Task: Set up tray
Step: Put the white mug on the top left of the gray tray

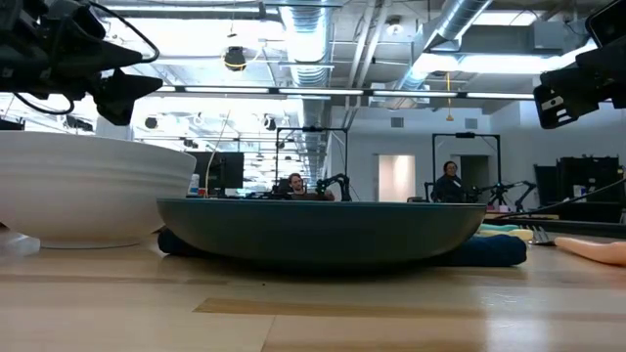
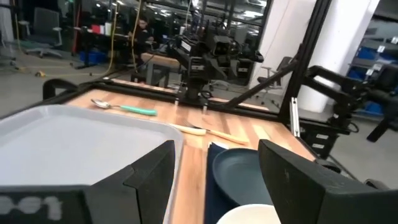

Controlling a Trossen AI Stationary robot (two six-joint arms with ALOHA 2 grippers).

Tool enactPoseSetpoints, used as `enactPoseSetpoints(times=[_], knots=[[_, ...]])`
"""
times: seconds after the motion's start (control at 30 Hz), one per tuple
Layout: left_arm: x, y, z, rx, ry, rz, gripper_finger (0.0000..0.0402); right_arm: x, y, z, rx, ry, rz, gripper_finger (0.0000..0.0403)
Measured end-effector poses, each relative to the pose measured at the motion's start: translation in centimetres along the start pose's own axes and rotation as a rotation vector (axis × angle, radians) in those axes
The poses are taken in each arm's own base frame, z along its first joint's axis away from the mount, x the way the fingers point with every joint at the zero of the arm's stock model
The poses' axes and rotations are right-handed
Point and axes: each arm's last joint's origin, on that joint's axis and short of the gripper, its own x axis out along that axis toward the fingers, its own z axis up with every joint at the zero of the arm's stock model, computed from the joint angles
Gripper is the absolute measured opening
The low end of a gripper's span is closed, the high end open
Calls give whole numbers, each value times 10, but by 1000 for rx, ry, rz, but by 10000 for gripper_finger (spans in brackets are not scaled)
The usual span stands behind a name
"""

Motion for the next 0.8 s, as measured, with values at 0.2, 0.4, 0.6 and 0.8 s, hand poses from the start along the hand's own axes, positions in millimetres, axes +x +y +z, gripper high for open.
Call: enactPoseSetpoints(times=[0.2, 0.4, 0.6, 0.8], knots=[[0, 0, 0, -15, 0, -1, 219, 0, 0, 0, 0, 0, 0, 134], [0, 0, 0, -16, 1, -1, 219, 0, 0, 0, -24, -2, -6, 133], [0, 0, 5, 73, -50, 17, 219, -1, -5, 8, -383, -18, -113, 134], [0, -3, 7, 140, -72, -67, 219, -1, -6, 16, -472, -76, -146, 132]])
